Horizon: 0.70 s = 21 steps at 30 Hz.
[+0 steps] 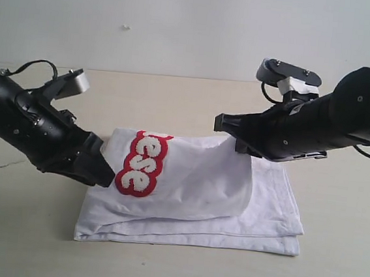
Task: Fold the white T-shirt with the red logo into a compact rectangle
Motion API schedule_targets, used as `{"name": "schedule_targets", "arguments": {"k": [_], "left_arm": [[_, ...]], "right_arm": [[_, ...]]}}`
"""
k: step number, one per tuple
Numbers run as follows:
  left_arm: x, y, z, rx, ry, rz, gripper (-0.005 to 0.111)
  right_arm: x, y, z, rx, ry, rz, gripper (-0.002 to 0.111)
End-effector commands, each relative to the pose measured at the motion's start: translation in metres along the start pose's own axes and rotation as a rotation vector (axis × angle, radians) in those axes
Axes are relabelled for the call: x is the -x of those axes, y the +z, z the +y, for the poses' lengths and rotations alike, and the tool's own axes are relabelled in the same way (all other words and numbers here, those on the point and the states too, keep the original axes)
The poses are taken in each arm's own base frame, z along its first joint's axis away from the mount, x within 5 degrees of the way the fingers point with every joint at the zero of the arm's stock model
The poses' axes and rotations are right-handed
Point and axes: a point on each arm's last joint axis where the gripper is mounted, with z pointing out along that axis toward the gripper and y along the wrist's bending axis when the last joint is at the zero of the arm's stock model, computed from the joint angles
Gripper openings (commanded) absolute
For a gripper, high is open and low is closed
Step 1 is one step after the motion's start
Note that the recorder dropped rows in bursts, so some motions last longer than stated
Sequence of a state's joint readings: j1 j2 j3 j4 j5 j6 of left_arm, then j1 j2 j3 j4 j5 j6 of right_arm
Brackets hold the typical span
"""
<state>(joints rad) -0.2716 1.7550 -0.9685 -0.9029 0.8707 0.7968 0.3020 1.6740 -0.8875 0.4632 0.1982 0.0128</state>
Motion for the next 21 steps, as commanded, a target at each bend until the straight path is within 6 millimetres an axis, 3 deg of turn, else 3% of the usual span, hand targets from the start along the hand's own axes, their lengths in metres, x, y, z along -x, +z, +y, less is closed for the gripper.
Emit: {"name": "schedule_targets", "arguments": {"k": [1,11,21], "left_arm": [[-0.002,0.022,0.015,-0.03,-0.058,0.01,0.038],[-0.003,0.052,0.036,-0.046,-0.125,0.012,0.038],[0.003,0.046,0.028,-0.097,-0.113,-0.052,0.038]], "right_arm": [[0.016,-0.025,0.008,0.034,-0.038,-0.126,0.0],[0.02,-0.029,0.003,0.013,-0.083,-0.144,0.0],[0.027,-0.044,-0.011,-0.027,-0.112,-0.142,0.0]]}}
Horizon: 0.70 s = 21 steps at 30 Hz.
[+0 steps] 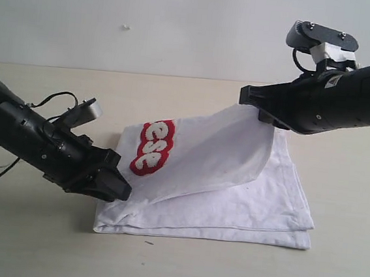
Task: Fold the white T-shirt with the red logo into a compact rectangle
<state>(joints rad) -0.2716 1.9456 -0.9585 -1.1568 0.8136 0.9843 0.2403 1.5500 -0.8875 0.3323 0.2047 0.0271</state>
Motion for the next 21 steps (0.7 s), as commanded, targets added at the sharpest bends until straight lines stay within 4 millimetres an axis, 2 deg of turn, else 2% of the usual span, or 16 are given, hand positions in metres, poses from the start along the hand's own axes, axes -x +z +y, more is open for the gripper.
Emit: {"name": "schedule_targets", "arguments": {"k": [1,3,5,6,10,14,21], "left_arm": [[0.001,-0.003,-0.005,-0.041,-0.005,-0.011,0.038],[-0.002,-0.003,-0.011,-0.107,-0.007,0.027,0.038],[-0.011,-0.003,-0.027,-0.262,0.008,0.116,0.038],[-0.013,0.0,-0.033,-0.276,0.022,0.135,0.037],[-0.017,0.024,-0.041,-0.173,0.077,0.142,0.037],[-0.015,0.042,-0.048,-0.048,0.115,0.077,0.037],[-0.011,0.06,-0.055,0.153,0.192,-0.035,0.037]], "right_arm": [[0.004,-0.004,-0.003,-0.011,-0.035,-0.014,0.0],[0.005,-0.004,-0.003,-0.011,-0.034,-0.016,0.0],[0.005,-0.004,-0.003,-0.011,-0.034,-0.026,0.0],[0.006,-0.004,-0.003,-0.01,-0.034,-0.032,0.0],[0.006,-0.004,-0.003,-0.01,-0.034,-0.032,0.0],[0.006,-0.004,-0.003,-0.011,-0.034,-0.028,0.0],[0.005,-0.004,-0.002,-0.009,-0.032,-0.027,0.0]]}}
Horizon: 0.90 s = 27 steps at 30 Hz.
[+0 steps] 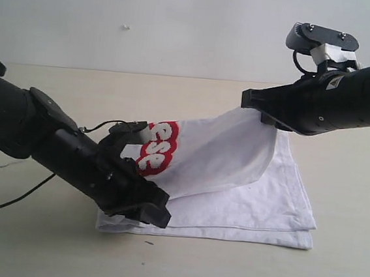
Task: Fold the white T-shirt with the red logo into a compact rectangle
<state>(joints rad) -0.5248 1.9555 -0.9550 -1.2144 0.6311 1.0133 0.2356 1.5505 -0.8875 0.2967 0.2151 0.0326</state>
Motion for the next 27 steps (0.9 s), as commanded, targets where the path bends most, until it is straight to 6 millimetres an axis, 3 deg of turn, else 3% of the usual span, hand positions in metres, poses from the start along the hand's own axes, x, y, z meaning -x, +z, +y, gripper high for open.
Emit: {"name": "schedule_targets", "arguments": {"k": [1,15,27], "left_arm": [[0.004,0.008,-0.003,0.107,0.027,-0.063,0.037],[-0.004,0.025,0.009,0.139,-0.008,-0.023,0.037],[-0.004,0.024,0.012,0.165,-0.002,-0.018,0.037]], "right_arm": [[0.006,-0.004,0.0,0.001,-0.005,-0.034,0.0],[0.012,-0.014,0.002,0.012,0.008,-0.09,0.0],[0.006,-0.016,-0.035,-0.107,-0.035,0.061,0.0]]}}
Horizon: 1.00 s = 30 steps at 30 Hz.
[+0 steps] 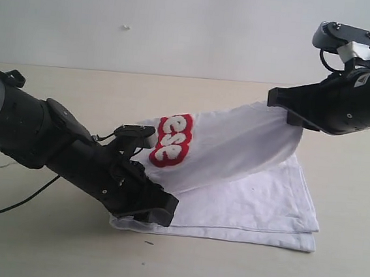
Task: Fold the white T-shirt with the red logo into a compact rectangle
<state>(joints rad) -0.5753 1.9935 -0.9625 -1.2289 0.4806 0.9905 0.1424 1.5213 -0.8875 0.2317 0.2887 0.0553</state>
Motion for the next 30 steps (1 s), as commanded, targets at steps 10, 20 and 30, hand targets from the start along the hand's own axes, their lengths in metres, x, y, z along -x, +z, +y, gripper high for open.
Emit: {"name": "schedule_targets", "arguments": {"k": [10,20,30], "left_arm": [[-0.006,0.006,0.004,0.018,-0.015,0.03,0.037],[-0.007,-0.018,-0.028,-0.211,0.06,0.095,0.037],[0.018,-0.07,-0.047,-0.113,0.173,-0.153,0.037]], "right_arm": [[-0.029,0.025,-0.018,-0.1,-0.079,0.308,0.0],[-0.04,0.042,-0.026,-0.146,-0.112,0.38,0.022],[-0.032,0.041,-0.038,-0.289,-0.076,0.296,0.04]]}}
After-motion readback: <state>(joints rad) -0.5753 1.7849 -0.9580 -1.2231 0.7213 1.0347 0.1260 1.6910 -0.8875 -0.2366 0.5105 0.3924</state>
